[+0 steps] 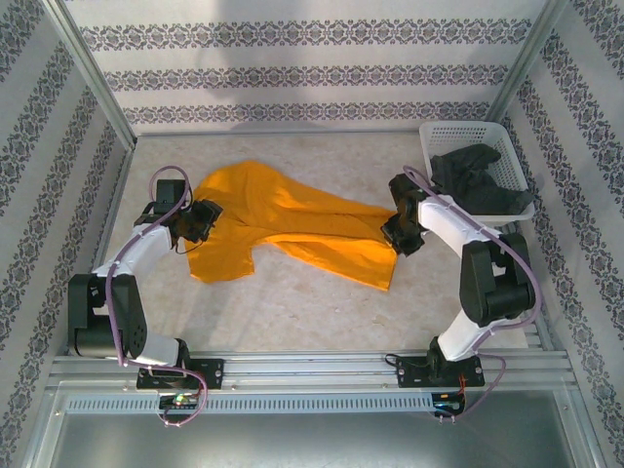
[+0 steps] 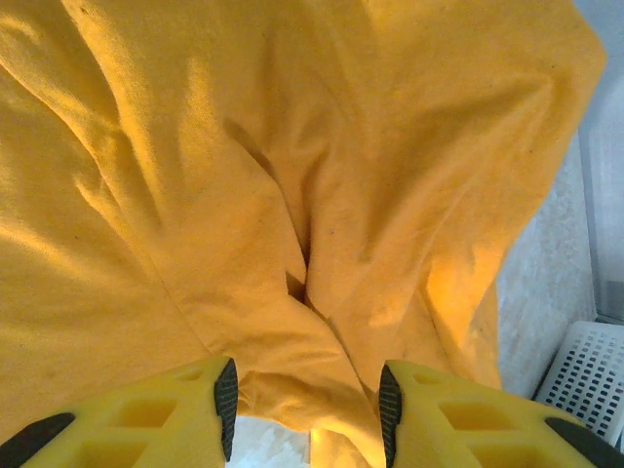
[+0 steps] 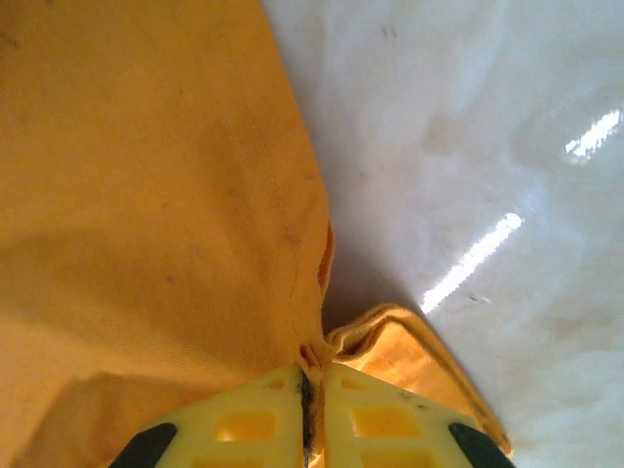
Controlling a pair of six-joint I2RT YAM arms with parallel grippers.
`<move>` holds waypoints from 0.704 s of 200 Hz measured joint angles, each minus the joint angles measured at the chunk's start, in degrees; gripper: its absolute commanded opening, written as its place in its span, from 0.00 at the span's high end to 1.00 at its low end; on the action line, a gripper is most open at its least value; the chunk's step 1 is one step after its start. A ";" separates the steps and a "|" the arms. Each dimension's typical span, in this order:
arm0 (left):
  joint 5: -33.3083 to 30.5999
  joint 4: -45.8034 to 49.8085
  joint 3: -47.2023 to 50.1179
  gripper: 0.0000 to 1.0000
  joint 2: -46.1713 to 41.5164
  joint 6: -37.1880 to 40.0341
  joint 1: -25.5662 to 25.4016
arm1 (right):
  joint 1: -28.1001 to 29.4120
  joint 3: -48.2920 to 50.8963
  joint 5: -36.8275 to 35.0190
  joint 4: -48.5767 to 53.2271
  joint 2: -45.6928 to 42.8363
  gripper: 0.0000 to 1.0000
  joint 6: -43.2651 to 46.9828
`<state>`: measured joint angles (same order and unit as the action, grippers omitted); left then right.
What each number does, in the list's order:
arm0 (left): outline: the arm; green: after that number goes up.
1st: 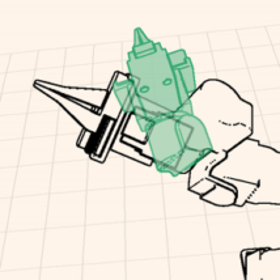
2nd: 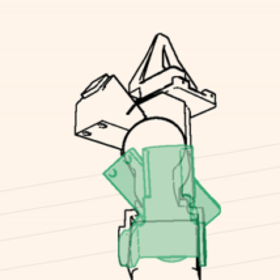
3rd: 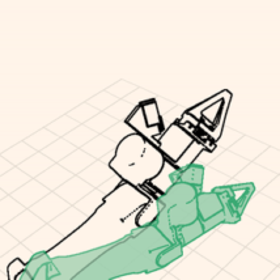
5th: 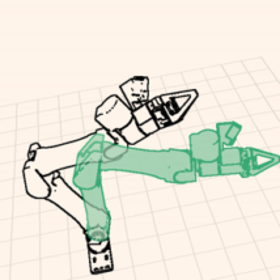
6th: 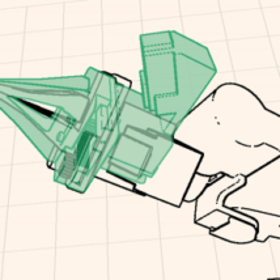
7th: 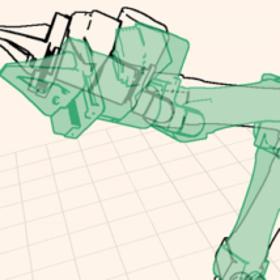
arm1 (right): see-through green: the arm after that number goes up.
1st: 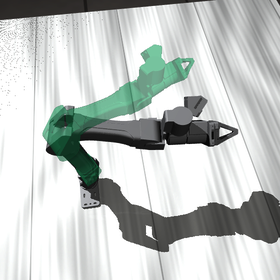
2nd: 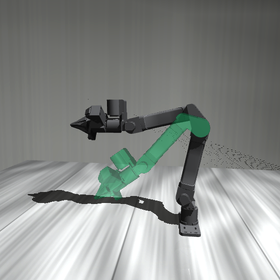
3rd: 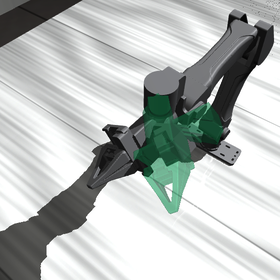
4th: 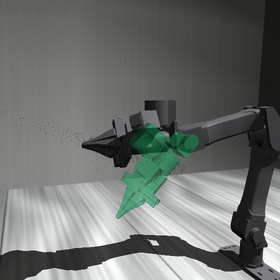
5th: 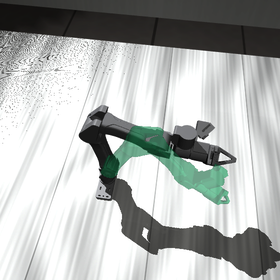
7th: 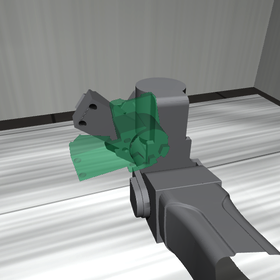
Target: Fold and stack the t-shirts
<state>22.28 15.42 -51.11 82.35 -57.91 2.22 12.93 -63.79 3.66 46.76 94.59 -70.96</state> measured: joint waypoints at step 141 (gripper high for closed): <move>0.20 0.68 0.00 0.56 -0.17 0.11 0.00 | 4.50 19.28 5.60 -1.81 -14.91 0.65 -6.95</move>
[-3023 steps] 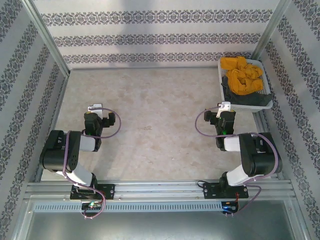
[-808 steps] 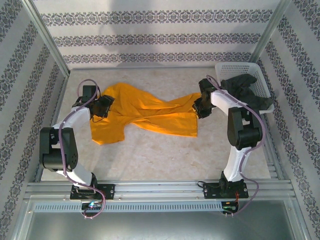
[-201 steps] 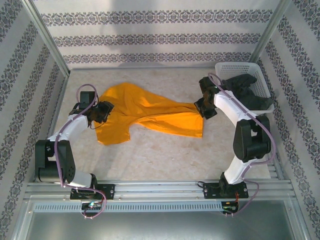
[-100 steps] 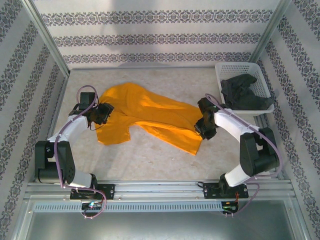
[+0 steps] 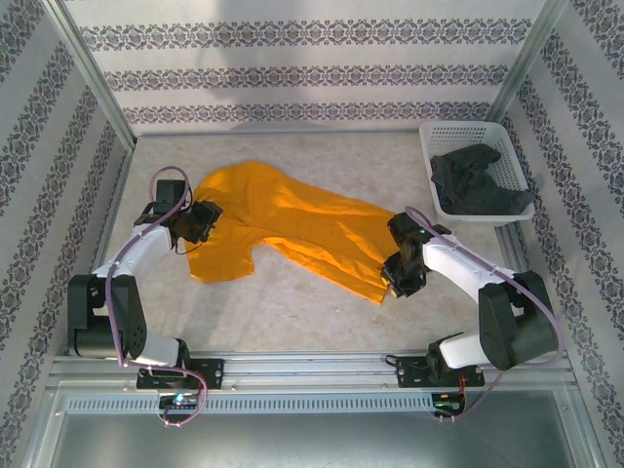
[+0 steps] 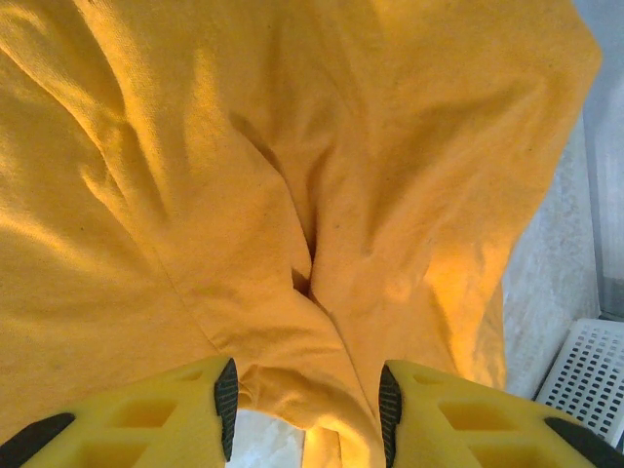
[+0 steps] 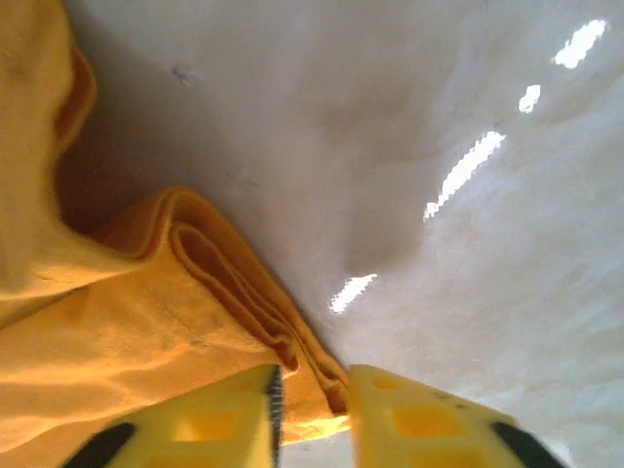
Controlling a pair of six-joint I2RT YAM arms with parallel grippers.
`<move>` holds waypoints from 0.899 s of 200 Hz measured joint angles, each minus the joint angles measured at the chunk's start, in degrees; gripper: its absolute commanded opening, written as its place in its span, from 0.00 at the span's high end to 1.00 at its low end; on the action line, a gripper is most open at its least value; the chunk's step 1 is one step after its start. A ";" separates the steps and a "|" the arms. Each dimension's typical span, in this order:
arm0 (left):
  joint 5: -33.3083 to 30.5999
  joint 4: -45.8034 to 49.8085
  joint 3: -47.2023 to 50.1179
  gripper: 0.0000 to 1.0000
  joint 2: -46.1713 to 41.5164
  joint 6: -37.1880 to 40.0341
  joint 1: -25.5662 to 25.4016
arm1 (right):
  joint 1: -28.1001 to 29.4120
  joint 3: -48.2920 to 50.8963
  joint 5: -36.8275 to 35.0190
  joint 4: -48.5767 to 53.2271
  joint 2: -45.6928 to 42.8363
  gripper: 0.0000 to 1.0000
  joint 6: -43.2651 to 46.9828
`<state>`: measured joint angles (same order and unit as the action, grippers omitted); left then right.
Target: Fold and stack the t-shirts
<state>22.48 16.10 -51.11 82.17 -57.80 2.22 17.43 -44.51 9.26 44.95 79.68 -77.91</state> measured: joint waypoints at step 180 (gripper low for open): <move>0.26 -0.02 0.17 0.56 -1.31 -0.02 0.00 | -0.31 6.10 2.86 -10.49 -0.26 0.69 -11.78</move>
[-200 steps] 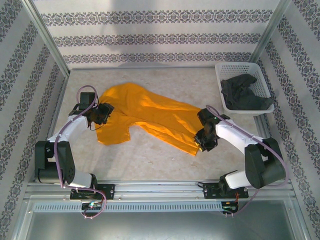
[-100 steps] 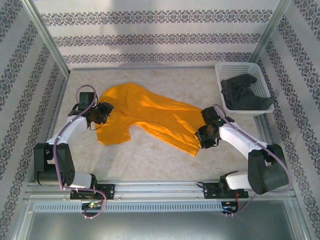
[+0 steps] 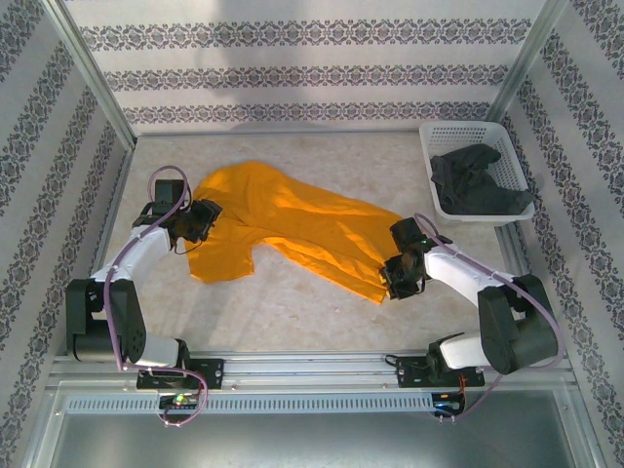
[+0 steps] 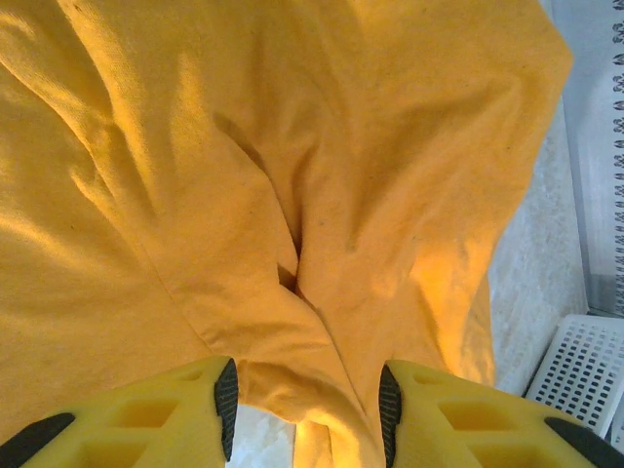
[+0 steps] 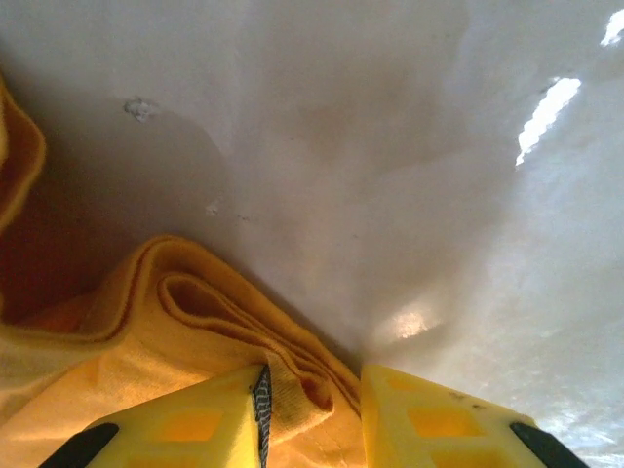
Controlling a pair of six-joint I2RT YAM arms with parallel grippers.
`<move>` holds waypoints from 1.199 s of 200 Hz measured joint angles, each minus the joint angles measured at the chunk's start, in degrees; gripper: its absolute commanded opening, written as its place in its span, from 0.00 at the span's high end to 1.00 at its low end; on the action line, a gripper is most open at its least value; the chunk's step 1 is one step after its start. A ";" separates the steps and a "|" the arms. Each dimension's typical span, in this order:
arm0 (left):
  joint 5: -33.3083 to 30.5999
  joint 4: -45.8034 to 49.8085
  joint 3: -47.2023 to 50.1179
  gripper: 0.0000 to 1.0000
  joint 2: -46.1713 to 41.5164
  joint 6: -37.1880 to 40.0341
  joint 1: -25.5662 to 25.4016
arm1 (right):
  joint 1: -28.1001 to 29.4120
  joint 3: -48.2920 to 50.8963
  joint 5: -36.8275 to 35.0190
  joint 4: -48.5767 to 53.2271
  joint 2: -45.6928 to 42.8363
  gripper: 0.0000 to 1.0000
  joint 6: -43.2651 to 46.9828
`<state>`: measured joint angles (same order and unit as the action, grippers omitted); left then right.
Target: Fold and stack the t-shirts
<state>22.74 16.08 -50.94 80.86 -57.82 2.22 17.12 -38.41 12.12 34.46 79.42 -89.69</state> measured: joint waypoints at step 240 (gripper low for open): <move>5.73 -2.36 0.70 0.56 -1.66 -0.02 -2.21 | 0.39 -5.57 0.07 3.32 1.84 0.68 -0.02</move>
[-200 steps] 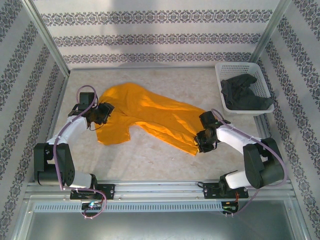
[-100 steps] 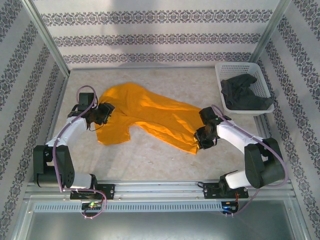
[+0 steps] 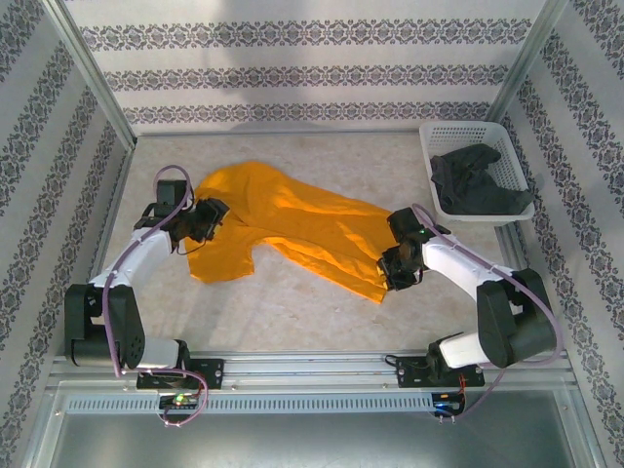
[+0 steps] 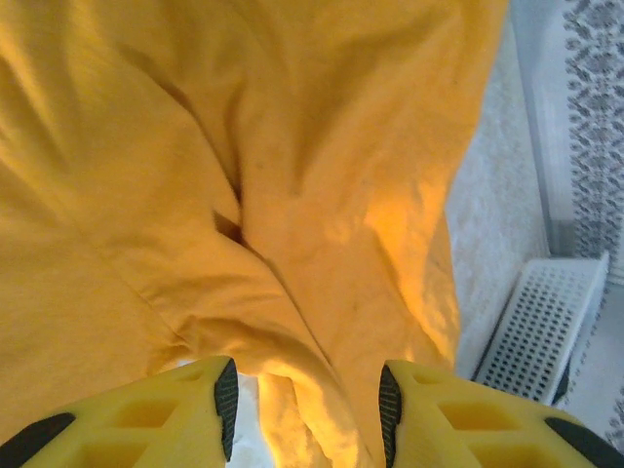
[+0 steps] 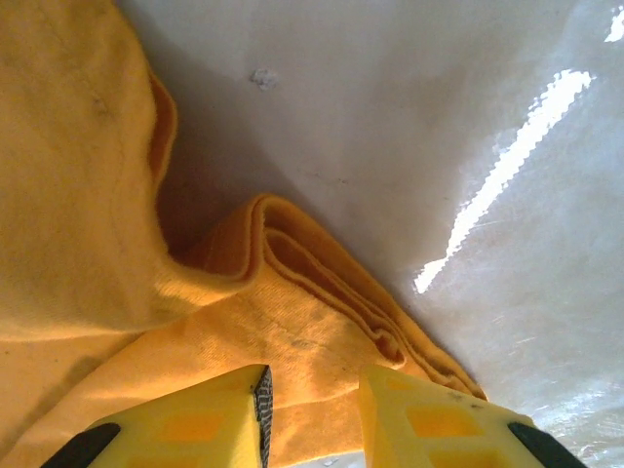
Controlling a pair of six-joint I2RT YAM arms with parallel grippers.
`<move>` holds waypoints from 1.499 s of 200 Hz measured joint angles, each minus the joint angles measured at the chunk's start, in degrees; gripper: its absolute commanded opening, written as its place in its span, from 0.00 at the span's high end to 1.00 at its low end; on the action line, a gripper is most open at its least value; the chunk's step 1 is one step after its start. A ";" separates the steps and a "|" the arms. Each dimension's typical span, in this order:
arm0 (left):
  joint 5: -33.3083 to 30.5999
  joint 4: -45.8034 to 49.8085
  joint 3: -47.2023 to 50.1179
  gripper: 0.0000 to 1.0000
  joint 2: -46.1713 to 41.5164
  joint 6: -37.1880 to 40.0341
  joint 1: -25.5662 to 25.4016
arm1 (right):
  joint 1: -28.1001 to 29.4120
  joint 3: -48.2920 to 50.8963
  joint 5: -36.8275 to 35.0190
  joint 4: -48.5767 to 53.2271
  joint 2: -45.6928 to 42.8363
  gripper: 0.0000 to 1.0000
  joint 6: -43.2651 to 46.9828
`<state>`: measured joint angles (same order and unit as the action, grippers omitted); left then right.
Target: Fold and stack the t-shirts
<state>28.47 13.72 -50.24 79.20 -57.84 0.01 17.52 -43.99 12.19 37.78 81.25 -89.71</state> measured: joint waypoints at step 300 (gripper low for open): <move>-1.31 1.22 -0.57 0.49 -0.04 1.36 -6.34 | -4.13 -3.80 -5.49 1.97 -4.52 1.00 5.03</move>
<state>27.16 14.94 -50.81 79.15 -56.49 -6.33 13.39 -47.79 6.70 39.75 76.73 -84.68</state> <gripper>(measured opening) 0.514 0.054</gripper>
